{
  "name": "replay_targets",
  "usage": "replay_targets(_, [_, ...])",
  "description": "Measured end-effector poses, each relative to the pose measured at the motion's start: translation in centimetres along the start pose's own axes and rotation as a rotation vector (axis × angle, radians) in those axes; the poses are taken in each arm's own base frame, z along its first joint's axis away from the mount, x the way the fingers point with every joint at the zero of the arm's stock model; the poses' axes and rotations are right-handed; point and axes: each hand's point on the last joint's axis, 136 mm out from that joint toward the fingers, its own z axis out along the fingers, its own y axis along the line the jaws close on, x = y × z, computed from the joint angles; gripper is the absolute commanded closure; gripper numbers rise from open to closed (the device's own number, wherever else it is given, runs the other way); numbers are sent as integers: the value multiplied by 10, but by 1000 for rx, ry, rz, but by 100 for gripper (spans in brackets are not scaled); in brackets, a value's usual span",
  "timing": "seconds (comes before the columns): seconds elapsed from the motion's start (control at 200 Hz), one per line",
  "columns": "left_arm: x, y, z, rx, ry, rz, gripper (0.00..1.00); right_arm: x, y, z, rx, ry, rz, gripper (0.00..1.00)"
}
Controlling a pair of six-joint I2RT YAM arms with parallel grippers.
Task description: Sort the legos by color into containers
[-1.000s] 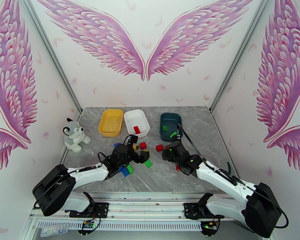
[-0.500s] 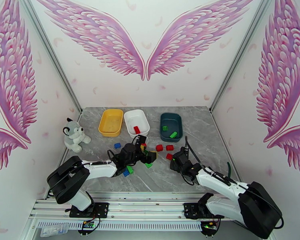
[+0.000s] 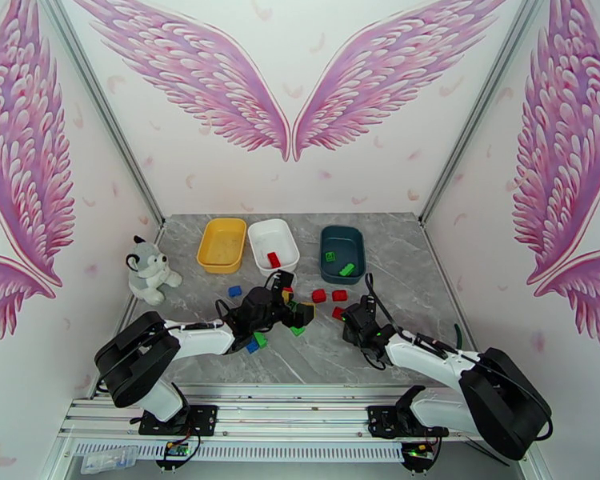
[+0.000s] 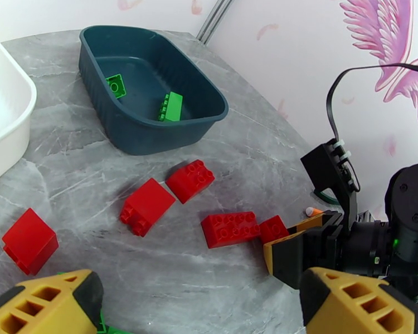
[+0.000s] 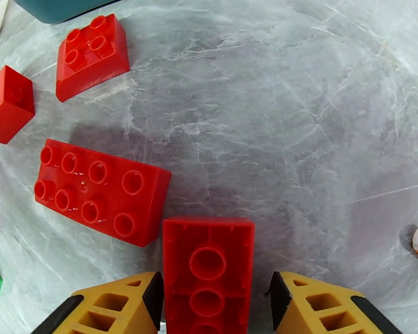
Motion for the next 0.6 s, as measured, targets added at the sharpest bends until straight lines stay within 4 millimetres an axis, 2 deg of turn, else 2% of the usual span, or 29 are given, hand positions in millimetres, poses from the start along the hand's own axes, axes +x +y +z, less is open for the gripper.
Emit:
replay_targets(0.26, [-6,-4,-3,9,-17,2,1,-3,2,-1,-10,-3,3,70])
replay_targets(0.425, [-16,-8,-9,13,-37,10,1,-9,9,-11,-57,-23,15,73])
replay_targets(0.525, [-24,-9,-16,3,-57,14,1,-19,23,-26,-110,-46,0,74])
replay_targets(0.6, [-32,-6,-22,-9,-76,14,1,-29,45,-40,-170,-67,-29,74])
